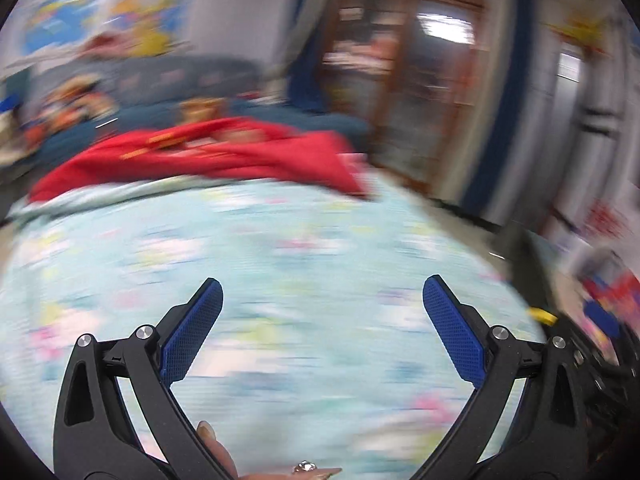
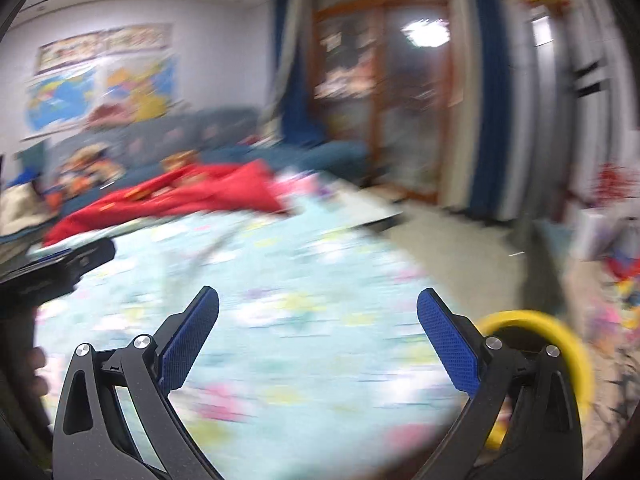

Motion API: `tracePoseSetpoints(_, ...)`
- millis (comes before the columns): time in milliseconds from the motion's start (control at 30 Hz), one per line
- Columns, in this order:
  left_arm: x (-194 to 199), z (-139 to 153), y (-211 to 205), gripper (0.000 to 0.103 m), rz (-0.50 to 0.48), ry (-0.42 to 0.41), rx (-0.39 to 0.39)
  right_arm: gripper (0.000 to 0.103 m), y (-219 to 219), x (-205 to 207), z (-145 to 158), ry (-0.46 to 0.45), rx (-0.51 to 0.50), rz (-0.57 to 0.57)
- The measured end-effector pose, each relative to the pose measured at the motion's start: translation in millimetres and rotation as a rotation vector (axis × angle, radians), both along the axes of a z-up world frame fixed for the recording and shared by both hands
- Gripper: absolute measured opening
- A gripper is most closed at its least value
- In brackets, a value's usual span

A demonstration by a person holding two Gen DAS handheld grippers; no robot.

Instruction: Collect trash

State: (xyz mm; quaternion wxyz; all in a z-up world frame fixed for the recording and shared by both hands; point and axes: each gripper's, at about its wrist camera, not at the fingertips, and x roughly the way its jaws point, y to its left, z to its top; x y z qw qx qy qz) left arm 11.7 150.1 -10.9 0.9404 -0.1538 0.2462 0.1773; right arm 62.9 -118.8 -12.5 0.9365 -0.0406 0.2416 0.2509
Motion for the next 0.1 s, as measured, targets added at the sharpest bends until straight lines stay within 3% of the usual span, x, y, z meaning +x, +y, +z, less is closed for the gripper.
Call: tracePoseSetpoints(100,-30.7,-15.6,84.1,0.092,0.227,0.109,-0.007,0.097,90.9,3.0,-13.1,0.135,-0.068,0.169)
